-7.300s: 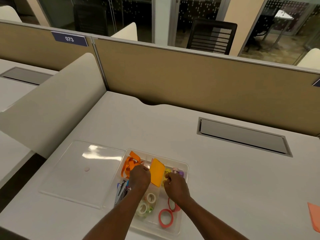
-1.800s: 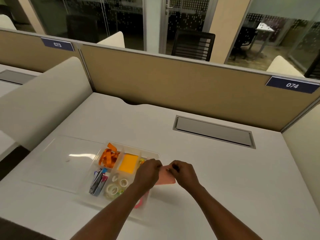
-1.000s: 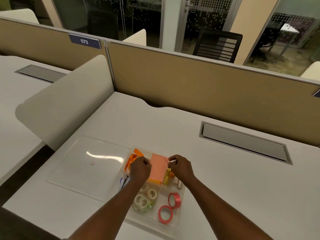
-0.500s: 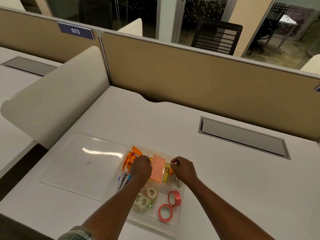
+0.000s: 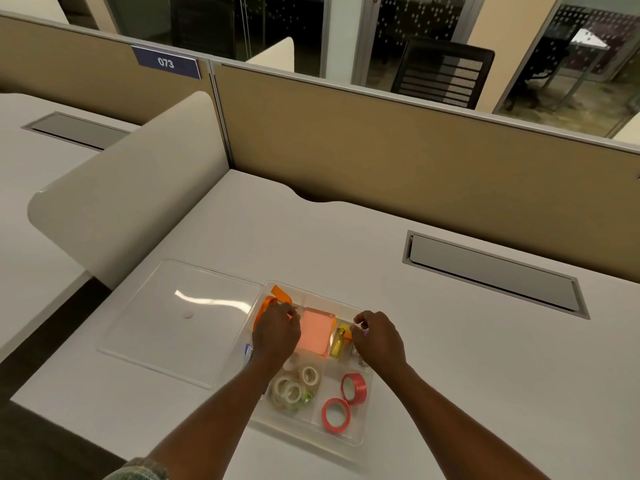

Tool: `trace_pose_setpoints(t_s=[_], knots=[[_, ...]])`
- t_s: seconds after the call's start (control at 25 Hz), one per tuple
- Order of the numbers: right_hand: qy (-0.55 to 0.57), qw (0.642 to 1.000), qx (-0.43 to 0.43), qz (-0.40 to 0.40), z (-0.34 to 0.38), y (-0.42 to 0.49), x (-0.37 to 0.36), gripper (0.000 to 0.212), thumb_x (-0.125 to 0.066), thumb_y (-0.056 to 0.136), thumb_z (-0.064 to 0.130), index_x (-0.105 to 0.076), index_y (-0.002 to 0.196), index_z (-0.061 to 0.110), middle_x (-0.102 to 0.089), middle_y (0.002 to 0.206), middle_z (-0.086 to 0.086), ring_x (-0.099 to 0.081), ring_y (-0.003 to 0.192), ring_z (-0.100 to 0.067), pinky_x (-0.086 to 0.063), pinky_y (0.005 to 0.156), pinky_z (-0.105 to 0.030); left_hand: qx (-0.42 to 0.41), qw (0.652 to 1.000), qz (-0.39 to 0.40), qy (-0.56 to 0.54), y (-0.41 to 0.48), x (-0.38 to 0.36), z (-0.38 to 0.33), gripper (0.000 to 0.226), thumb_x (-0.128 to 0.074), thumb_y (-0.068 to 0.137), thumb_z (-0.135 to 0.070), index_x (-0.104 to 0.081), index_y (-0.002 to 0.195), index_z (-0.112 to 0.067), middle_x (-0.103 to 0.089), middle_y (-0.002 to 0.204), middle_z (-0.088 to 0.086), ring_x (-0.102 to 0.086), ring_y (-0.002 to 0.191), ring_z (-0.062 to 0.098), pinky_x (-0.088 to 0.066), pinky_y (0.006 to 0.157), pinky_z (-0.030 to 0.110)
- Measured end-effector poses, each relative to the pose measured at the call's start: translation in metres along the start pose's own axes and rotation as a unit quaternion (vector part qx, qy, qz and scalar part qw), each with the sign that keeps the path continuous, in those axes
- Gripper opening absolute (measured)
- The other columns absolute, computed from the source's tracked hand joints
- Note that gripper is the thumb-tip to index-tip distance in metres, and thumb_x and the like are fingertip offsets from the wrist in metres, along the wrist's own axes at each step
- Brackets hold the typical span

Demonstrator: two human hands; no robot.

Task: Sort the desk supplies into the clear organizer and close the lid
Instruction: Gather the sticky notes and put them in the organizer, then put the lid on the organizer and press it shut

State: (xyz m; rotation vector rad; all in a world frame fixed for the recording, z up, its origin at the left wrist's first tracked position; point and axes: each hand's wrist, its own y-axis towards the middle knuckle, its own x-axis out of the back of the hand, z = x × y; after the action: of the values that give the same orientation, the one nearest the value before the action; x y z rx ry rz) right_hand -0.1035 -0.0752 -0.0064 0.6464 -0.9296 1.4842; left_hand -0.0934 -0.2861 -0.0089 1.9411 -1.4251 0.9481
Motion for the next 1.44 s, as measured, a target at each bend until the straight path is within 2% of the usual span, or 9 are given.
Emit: trace_pose_setpoints(t_s=[0.12,0.24,0.32,0.44,0.56,0.76,0.92,1.2,1.44], knots=[[-0.034,0.997,-0.015,-0.073,-0.008,-0.014,-0.002,0.048,-0.063,0.088,0.037,-0.051,0.132,0.021,-0.052,0.125,-0.007,-0.054,0.112,-0.027,-0.052,0.087,-0.041,-0.01,0.999,-0.041,0.024,-0.004,0.017,0.024,0.017,-0.062,0.086,-0.024,-0.068,0.097,-0.013,-0.065,0.093,0.01,-0.062,0.083,0.027,-0.051,0.066,0.032],[0.008,0.994,-0.084,-0.064,-0.014,-0.027,-0.007,0.063,-0.061,0.09,0.04,-0.037,0.143,0.016,-0.047,0.133,-0.013,-0.052,0.119,-0.033,-0.051,0.09,-0.044,0.011,0.997,-0.068,0.044,-0.008,0.028,0.055,0.023,-0.064,0.085,-0.025,-0.066,0.103,-0.01,-0.063,0.095,0.011,-0.059,0.086,0.027,-0.055,0.068,0.038],[0.046,0.991,-0.12,-0.042,-0.014,-0.033,-0.011,0.059,-0.057,0.092,0.039,-0.035,0.142,0.015,-0.051,0.129,-0.015,-0.057,0.114,-0.034,-0.053,0.088,-0.045,0.061,0.996,-0.068,0.026,-0.011,0.032,0.075,0.021,-0.058,0.09,-0.022,-0.065,0.104,-0.01,-0.064,0.097,0.013,-0.061,0.089,0.029,-0.055,0.072,0.039],[0.091,0.985,-0.149,-0.008,-0.018,-0.039,-0.015,0.05,-0.051,0.092,0.021,-0.037,0.139,0.014,-0.06,0.122,-0.014,-0.061,0.107,-0.034,-0.051,0.085,-0.041,0.178,0.982,-0.06,-0.039,-0.017,0.033,0.104,0.021,-0.049,0.093,-0.011,-0.068,0.1,-0.004,-0.068,0.098,0.019,-0.062,0.092,0.035,-0.046,0.076,0.034],[0.091,0.985,-0.149,0.011,-0.024,-0.042,-0.017,0.054,-0.051,0.088,0.012,-0.036,0.139,0.019,-0.067,0.106,-0.009,-0.065,0.09,-0.029,-0.056,0.078,-0.04,0.235,0.971,-0.019,-0.05,-0.025,0.037,0.128,0.017,-0.054,0.089,-0.007,-0.071,0.092,-0.004,-0.071,0.098,0.017,-0.062,0.093,0.035,-0.046,0.08,0.034],[0.066,0.986,-0.153,0.009,-0.034,-0.037,-0.009,0.064,-0.05,0.086,0.009,-0.03,0.146,0.016,-0.067,0.113,-0.017,-0.064,0.099,-0.035,-0.055,0.084,-0.045,0.171,0.983,0.062,-0.011,-0.027,0.044,0.125,0.005,-0.067,0.084,-0.012,-0.068,0.084,-0.008,-0.07,0.087,0.007,-0.06,0.08,0.021,-0.043,0.073,0.027],[0.046,0.984,-0.171,-0.008,-0.053,-0.039,0.0,0.064,-0.05,0.086,0.009,-0.03,0.147,0.016,-0.067,0.113,-0.019,-0.064,0.1,-0.037,-0.054,0.085,-0.045,0.131,0.984,0.1,0.072,-0.036,0.033,0.12,0.019,-0.071,0.082,-0.02,-0.056,0.086,-0.009,-0.064,0.087,0.007,-0.06,0.082,0.024,-0.044,0.069,0.03],[0.04,0.977,-0.209,-0.021,-0.075,-0.05,0.015,0.062,-0.051,0.088,0.012,-0.031,0.147,0.018,-0.066,0.115,-0.018,-0.063,0.102,-0.037,-0.053,0.086,-0.045,0.106,0.979,0.104,0.141,-0.043,0.015,0.103,0.008,-0.048,0.086,-0.007,-0.051,0.093,-0.006,-0.062,0.096,0.013,-0.062,0.091,0.032,-0.047,0.077,0.036],[0.063,0.974,-0.215,-0.017,-0.092,-0.061,0.036,0.06,-0.052,0.092,0.017,-0.032,0.148,0.019,-0.066,0.118,-0.016,-0.063,0.105,-0.035,-0.053,0.089,-0.044,0.042,0.989,0.031,0.138,-0.037,0.033,0.047,0.013,-0.052,0.068,-0.007,-0.043,0.077,-0.012,-0.053,0.075,0.004,-0.053,0.064,0.029,-0.04,0.059,0.03]])
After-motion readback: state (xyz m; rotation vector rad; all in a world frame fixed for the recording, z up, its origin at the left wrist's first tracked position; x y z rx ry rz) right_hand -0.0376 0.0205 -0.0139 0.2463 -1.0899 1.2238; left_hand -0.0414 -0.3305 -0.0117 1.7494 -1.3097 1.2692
